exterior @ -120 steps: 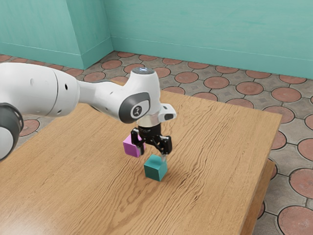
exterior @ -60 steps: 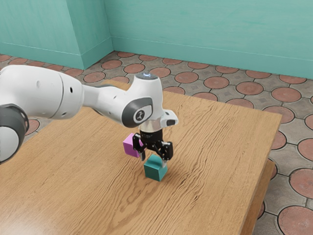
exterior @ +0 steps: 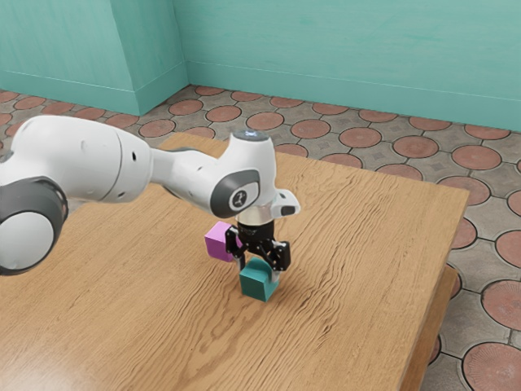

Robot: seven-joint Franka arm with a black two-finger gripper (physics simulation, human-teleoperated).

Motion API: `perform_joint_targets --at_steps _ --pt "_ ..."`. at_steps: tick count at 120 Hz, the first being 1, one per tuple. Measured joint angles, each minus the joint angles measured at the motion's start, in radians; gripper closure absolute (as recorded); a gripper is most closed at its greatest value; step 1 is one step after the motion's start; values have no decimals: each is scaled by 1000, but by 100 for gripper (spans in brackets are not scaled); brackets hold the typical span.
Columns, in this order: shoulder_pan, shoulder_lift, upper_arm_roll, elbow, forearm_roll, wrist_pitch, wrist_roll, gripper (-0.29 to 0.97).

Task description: Pick up the blue block with one arm, and put the blue block on the pink block with one arm

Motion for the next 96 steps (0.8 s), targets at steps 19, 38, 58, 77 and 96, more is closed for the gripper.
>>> perform_joint_targets --at_steps 19,38,58,77,96 --pt "-1 25 0 25 5 1 2 7" --pt "-5 25 -6 23 44 0 6 9" --pt "-3 25 -9 18 74 -4 10 12" --pt "-1 25 -11 15 69 -7 13 16" --pt "1 25 -10 4 30 -4 15 22"
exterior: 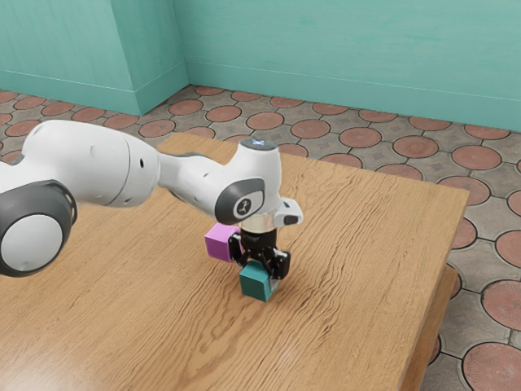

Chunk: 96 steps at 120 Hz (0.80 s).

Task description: Pick up the blue block with one arm, and put the blue block on the pink block with one arm

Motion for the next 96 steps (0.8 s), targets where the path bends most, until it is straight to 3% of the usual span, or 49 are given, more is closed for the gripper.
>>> perform_joint_targets --at_steps 38,58,76,88,96 --pt "-1 -8 8 4 -16 2 1 28" --pt "19 -97 20 22 6 -17 2 29" --pt "132 -134 3 102 36 -86 15 29" --pt "272 -125 -107 108 57 -114 30 28" --pt "317 -108 -145 110 69 -127 39 28"
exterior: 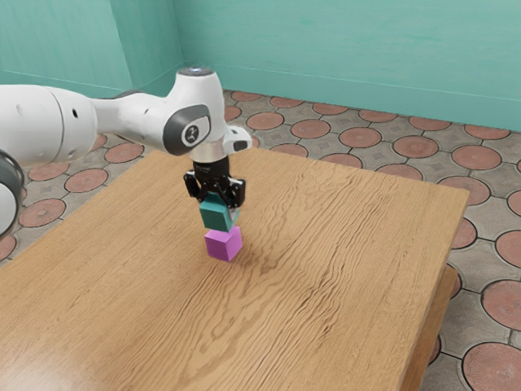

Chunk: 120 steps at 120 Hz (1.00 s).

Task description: Pick up the blue block with one arm, and put the blue block on the pink block with one arm

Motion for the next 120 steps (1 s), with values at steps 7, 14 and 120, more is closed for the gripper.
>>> perform_joint_targets --at_steps 7,14,120 --pt "16 18 -12 4 6 -10 7 29" --pt "32 43 -29 40 10 -36 13 29" --pt "131 182 -166 210 131 -146 93 29"
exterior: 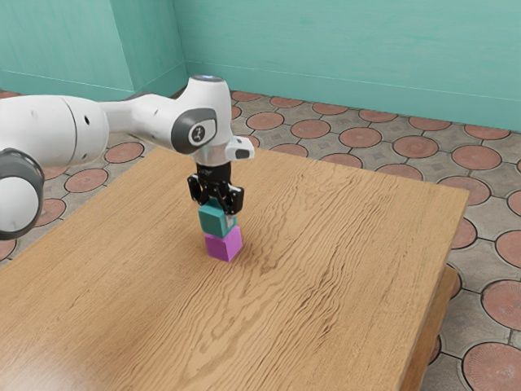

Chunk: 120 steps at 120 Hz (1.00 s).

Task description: Pick up the blue block with one arm, and put the blue block on the pink block with one arm

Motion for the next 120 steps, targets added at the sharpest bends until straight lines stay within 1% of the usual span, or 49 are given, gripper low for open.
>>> perform_joint_targets --at_steps 50,78,84,87,93,102,109,116,120 --pt "-1 23 1 22 -1 -2 11 28" --pt "-1 23 2 23 -5 0 19 13" --pt "0 7 4 21 -8 -1 21 11" --pt "0 -24 10 12 -16 -1 22 10" --pt "-9 -137 51 -41 -62 -2 23 8" --pt "-72 -341 126 -117 -127 -27 24 7" --pt "-97 -507 199 -212 -165 -50 28 6" --pt "-140 -633 302 -247 -202 -91 44 5" --pt "-152 -691 347 -256 -217 -121 54 5"
